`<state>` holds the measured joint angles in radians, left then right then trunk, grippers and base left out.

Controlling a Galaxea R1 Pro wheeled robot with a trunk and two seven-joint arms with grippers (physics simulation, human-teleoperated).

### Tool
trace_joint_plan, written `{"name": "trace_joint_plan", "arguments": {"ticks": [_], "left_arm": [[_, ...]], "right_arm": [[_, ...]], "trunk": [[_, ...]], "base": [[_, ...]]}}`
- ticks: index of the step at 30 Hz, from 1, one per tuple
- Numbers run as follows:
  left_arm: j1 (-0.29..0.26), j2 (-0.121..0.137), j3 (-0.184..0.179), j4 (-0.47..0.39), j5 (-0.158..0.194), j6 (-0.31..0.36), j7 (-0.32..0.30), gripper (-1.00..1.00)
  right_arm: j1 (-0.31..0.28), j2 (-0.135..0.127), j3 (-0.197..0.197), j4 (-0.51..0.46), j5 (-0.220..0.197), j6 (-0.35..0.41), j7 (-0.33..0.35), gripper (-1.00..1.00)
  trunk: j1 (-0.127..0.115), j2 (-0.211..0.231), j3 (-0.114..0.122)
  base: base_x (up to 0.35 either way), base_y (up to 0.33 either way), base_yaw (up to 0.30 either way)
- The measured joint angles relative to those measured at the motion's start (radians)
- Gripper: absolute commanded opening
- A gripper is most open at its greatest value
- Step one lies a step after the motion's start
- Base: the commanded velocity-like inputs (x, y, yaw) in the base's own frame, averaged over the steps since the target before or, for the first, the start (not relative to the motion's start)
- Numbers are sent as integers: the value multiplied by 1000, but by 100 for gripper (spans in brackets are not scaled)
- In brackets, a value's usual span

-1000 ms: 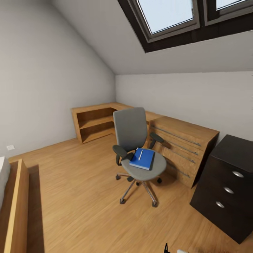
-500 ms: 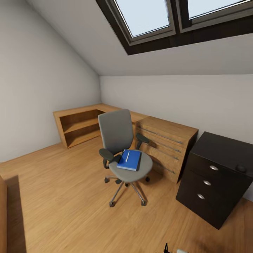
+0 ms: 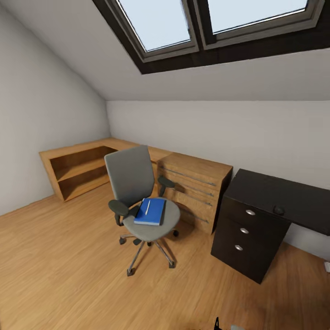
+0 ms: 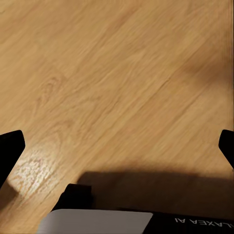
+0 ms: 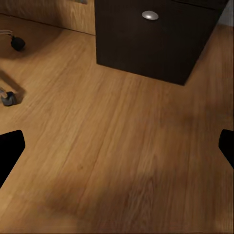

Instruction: In the bedroom, organize the workspace by keeping the computer under the desk, ensuring the monitor is on the desk, placing the keyboard on the desk next to the monitor, placing the mouse on the desk next to the keyboard, moving the folder from the swivel chair onto the desk next to the mouse, stacking the notebook on top of the folder with the pen on top of the notebook, and positioning the swivel chair next to the desk.

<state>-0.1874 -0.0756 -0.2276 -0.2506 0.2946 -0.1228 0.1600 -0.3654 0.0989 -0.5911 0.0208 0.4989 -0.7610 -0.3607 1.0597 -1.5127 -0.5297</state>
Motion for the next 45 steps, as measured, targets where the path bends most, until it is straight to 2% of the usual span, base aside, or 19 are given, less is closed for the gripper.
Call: {"name": "trace_joint_plan", "arguments": {"ticks": [13, 23, 34, 38, 41, 42, 45], "left_arm": [[0, 0, 0, 0, 0, -1, 0, 100], [0, 0, 0, 0, 0, -2, 1, 100], [0, 1, 0, 0, 0, -6, 1, 100], [1, 0, 4, 0, 1, -32, 2, 100], [1, 1, 5, 0, 2, -81, -2, 100], [1, 0, 5, 0, 2, -120, -5, 100], [1, -1, 6, 0, 3, -153, -6, 100]], "right_arm": [[0, 0, 0, 0, 1, 1, 0, 100], [0, 4, 0, 0, 1, 1, 0, 100], [0, 5, 0, 0, 2, 1, 0, 100], [0, 3, 0, 0, 1, 1, 0, 100], [0, 3, 0, 0, 1, 1, 1, 100], [0, 3, 0, 0, 1, 1, 1, 100], [0, 3, 0, 0, 1, 2, 1, 100]], "trunk": [[-50, 91, 41], [-88, 161, 72], [-130, 238, 107], [-134, 245, 110], [-134, 245, 110], [-134, 245, 110], [-134, 245, 110]], "base": [[0, 0, -290], [0, 0, -27], [0, 0, -214], [0, 0, -254], [0, 0, -256], [0, 0, -257], [0, 0, -257]]}}
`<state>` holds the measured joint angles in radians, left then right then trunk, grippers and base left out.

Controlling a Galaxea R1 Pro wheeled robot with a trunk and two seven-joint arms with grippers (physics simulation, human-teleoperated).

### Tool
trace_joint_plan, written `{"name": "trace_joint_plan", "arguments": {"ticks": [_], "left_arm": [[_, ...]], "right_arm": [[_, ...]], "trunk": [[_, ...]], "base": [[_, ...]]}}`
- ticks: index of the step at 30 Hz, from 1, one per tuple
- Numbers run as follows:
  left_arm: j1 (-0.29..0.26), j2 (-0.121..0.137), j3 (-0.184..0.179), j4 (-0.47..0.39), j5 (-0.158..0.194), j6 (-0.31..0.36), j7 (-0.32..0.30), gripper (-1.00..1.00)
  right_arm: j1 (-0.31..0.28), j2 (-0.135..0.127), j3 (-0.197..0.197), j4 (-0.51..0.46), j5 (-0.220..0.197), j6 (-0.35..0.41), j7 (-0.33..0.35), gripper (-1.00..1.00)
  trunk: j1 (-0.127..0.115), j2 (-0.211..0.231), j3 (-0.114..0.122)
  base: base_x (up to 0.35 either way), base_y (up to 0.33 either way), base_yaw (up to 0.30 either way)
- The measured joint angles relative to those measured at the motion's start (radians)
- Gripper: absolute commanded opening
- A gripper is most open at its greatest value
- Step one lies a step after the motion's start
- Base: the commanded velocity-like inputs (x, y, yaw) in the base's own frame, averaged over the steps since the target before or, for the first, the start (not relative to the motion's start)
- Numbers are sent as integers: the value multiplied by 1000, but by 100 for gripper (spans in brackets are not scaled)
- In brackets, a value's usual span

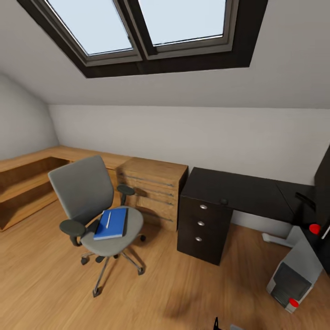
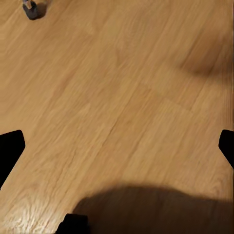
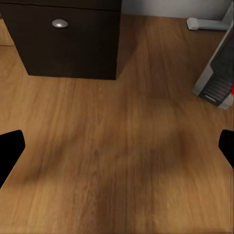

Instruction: In the bedroom, organize the workspace by keeping the computer under the desk, ensuring the monitor is on the desk, placing the keyboard on the desk next to the monitor, placing the mouse on the desk next to the keyboard, moving the folder from the swivel chair onto the desk next to the mouse, stacking the notebook on top of the folder with the pen on top of the notebook, and positioning the swivel chair next to the desk.

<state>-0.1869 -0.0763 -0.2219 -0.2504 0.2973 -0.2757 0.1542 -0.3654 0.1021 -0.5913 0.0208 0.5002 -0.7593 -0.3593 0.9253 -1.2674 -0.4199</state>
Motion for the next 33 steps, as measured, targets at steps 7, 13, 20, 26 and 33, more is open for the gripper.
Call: {"name": "trace_joint_plan", "arguments": {"ticks": [7, 13, 20, 26, 33], "left_arm": [[0, 2, 2, 0, 2, -20, 5, 100], [0, 1, 2, 0, 2, -22, 6, 100], [0, 1, 2, 0, 2, -23, 7, 100], [0, 1, 2, 0, 2, -23, 7, 100], [0, 1, 1, 0, 2, -23, 7, 100]], "right_arm": [[0, 1, 0, 0, 0, -2, 0, 100], [0, -1, 0, -1, 0, -2, 0, 100], [0, -1, 0, 0, 0, -2, 0, 100], [0, -1, 0, 0, 0, -1, 0, 100], [0, -1, 0, 0, 0, 1, 0, 100]], "trunk": [[0, 0, 0], [0, 0, 0], [-1, 0, 0], [0, 0, 0], [0, 0, 0]], "base": [[36, 0, -259], [201, 0, -265], [294, 0, -268], [280, 0, -269], [209, 0, -217]]}}
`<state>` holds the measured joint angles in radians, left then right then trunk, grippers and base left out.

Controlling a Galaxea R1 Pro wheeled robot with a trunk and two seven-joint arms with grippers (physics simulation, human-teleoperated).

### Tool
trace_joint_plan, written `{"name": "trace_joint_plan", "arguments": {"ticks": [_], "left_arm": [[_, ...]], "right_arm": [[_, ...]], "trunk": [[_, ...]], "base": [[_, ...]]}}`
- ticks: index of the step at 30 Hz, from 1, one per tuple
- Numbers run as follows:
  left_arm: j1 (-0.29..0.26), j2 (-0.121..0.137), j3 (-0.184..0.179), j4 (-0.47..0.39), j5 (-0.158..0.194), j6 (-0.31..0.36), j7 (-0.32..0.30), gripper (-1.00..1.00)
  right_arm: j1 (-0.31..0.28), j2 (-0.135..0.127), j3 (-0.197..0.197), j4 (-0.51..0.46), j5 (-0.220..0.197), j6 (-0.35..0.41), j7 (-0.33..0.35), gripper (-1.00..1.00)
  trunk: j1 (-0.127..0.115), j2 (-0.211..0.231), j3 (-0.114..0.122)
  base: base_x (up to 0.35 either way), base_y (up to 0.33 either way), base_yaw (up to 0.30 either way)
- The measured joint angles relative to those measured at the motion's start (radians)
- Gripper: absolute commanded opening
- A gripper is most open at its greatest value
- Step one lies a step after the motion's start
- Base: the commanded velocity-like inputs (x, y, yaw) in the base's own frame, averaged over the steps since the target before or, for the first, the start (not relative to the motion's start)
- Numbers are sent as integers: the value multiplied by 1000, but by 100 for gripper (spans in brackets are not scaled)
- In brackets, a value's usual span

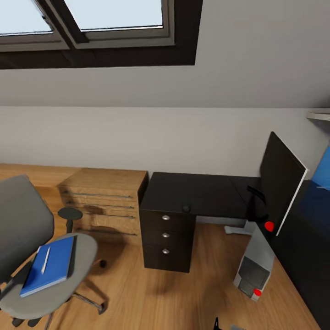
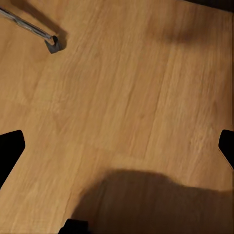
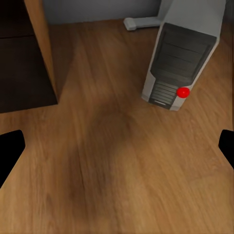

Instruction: In the bedroom, organize the workspace by keeping the computer under the desk, ensuring the monitor is on the desk, placing the keyboard on the desk next to the monitor, placing the mouse on the desk next to the keyboard, moving the folder from the swivel chair onto the desk next to the mouse, stacking the notebook on top of the folder with the pen on top of the notebook, and positioning the swivel chair next to the desk.

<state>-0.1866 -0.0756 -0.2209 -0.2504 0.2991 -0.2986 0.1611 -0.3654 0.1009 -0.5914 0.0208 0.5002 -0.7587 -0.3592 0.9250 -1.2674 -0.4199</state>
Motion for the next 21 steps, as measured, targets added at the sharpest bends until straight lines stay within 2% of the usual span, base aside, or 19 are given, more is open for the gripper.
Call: {"name": "trace_joint_plan", "arguments": {"ticks": [14, 16, 21], "left_arm": [[0, 0, 0, 0, 0, 0, 0, 100], [0, 10, 12, -11, 2, 11, 11, 100], [0, -8, 8, -39, 3, 39, 15, 100]], "right_arm": [[0, -3, 0, -1, 0, 0, 1, 100], [-12, 8, 14, -11, -9, 11, 12, 100], [-40, 30, 50, -27, -11, 39, 33, 100]], "trunk": [[0, 0, 0], [0, 0, 0], [-7, 14, 6]], "base": [[106, 0, -25], [0, 0, 0], [0, 0, 0]]}}
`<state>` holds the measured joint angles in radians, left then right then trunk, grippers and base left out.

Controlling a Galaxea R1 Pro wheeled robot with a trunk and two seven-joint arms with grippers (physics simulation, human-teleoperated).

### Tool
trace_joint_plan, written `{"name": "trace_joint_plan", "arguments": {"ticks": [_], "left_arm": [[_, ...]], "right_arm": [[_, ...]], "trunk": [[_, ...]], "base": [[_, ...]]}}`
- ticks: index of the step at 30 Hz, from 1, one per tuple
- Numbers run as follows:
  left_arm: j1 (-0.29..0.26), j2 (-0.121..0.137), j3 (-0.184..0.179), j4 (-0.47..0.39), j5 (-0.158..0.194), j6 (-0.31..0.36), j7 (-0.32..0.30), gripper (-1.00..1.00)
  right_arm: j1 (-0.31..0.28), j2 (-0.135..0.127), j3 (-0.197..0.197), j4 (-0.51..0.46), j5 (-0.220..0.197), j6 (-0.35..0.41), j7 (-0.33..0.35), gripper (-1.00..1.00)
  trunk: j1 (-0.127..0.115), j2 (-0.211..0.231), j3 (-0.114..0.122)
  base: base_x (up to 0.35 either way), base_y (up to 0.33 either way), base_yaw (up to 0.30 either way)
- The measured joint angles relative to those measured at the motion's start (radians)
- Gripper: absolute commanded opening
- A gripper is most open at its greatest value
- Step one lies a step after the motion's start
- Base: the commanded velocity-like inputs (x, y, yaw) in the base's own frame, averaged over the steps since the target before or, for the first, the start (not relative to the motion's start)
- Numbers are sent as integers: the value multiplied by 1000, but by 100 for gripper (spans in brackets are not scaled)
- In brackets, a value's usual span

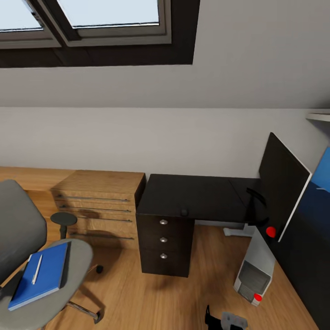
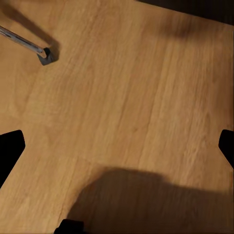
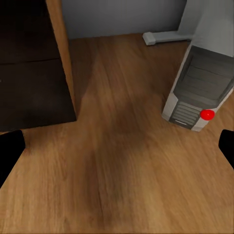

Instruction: In the bedroom, organize the workspace by keeping the computer under the desk, ensuring the monitor is on the desk, placing the keyboard on the desk next to the monitor, placing the mouse on the desk next to the keyboard, moving the folder from the swivel chair onto the desk next to the mouse, stacking the notebook on top of the folder with the pen on top of the notebook, and positioning the swivel chair next to the desk.

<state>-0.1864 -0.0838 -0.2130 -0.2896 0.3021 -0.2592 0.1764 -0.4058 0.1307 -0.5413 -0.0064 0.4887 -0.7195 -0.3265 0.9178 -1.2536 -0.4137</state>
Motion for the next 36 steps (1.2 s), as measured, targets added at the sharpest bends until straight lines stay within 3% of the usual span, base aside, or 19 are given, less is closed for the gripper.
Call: {"name": "trace_joint_plan", "arguments": {"ticks": [9, 19, 31, 32, 36], "left_arm": [[0, -13, -5, 39, 2, -39, -14, 100], [0, -13, -7, 66, 2, -75, -14, 100], [0, -15, -8, 69, 2, -65, -14, 100], [0, -14, -8, 70, 2, -64, -14, 100], [0, -13, -7, 70, 2, -64, -14, 100]], "right_arm": [[48, -6, -57, 24, 7, -35, -39, 100], [52, -5, -64, 26, 8, -81, -40, 100], [52, -10, -64, 19, 6, -21, -24, 100], [52, -7, -65, 22, 6, 24, -20, 100], [53, 1, -64, 25, 7, 19, -18, 100]], "trunk": [[-35, 63, 28], [-73, 133, 60], [-119, 217, 97], [-123, 224, 100], [-138, 252, 113]], "base": [[0, 0, 0], [0, 0, 0], [0, 0, 0], [0, 0, 0], [0, 0, 3]]}}
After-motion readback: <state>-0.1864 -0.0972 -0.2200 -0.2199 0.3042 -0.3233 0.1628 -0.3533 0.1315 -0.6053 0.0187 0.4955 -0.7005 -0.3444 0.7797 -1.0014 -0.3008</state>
